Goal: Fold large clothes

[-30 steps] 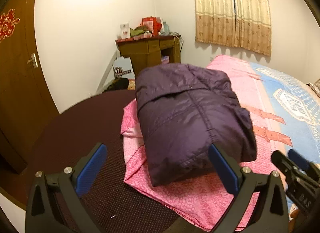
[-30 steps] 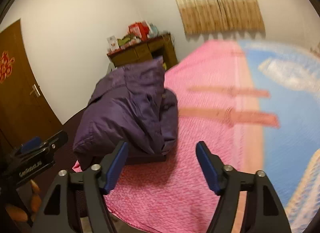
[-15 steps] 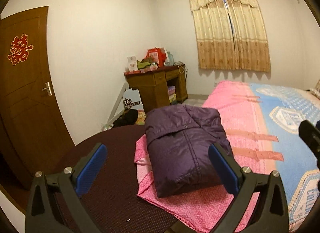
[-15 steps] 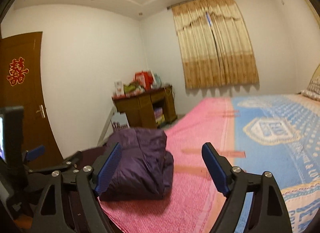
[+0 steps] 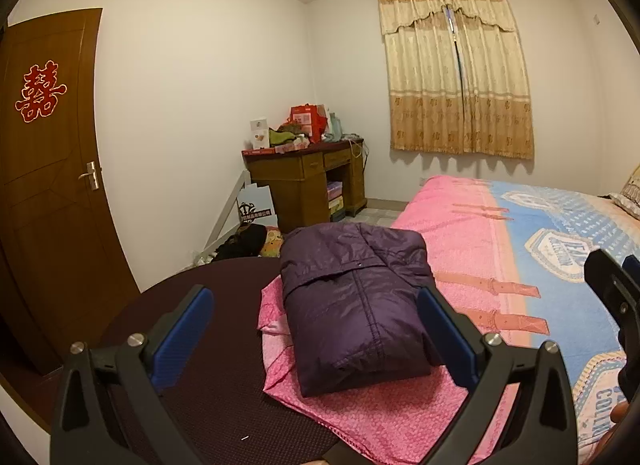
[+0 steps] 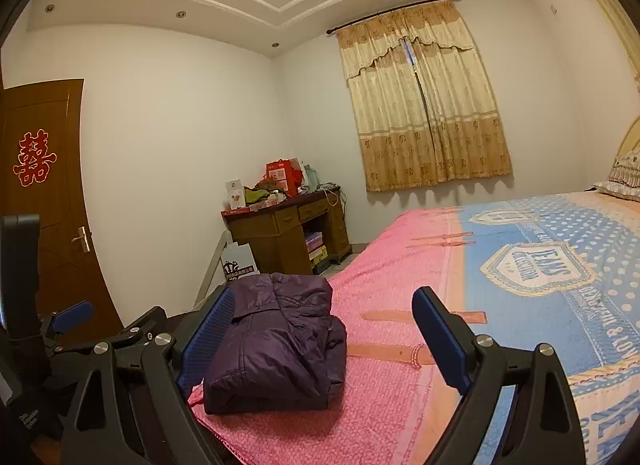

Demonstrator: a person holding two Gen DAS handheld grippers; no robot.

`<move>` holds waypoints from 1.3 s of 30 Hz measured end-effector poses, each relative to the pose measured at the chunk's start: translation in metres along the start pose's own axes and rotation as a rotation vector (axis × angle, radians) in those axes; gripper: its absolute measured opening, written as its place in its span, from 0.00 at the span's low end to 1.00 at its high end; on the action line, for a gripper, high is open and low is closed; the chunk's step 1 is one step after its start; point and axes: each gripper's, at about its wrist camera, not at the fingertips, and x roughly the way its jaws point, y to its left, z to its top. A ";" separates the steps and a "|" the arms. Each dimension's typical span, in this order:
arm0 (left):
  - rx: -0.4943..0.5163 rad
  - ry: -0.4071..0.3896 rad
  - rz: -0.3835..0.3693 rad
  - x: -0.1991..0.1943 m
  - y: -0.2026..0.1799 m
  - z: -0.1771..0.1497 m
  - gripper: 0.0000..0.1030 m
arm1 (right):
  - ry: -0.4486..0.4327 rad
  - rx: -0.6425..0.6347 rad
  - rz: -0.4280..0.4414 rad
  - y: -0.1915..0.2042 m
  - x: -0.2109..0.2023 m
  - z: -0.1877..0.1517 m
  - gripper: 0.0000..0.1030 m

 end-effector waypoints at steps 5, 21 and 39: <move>0.001 0.013 -0.005 0.000 -0.003 -0.002 1.00 | 0.003 -0.003 0.002 0.001 0.001 0.000 0.88; -0.005 0.012 0.000 -0.001 -0.003 -0.002 1.00 | 0.008 0.016 -0.003 0.001 0.002 -0.005 0.88; -0.006 0.013 -0.001 -0.001 -0.001 0.000 1.00 | 0.025 0.027 -0.001 0.000 0.002 -0.007 0.88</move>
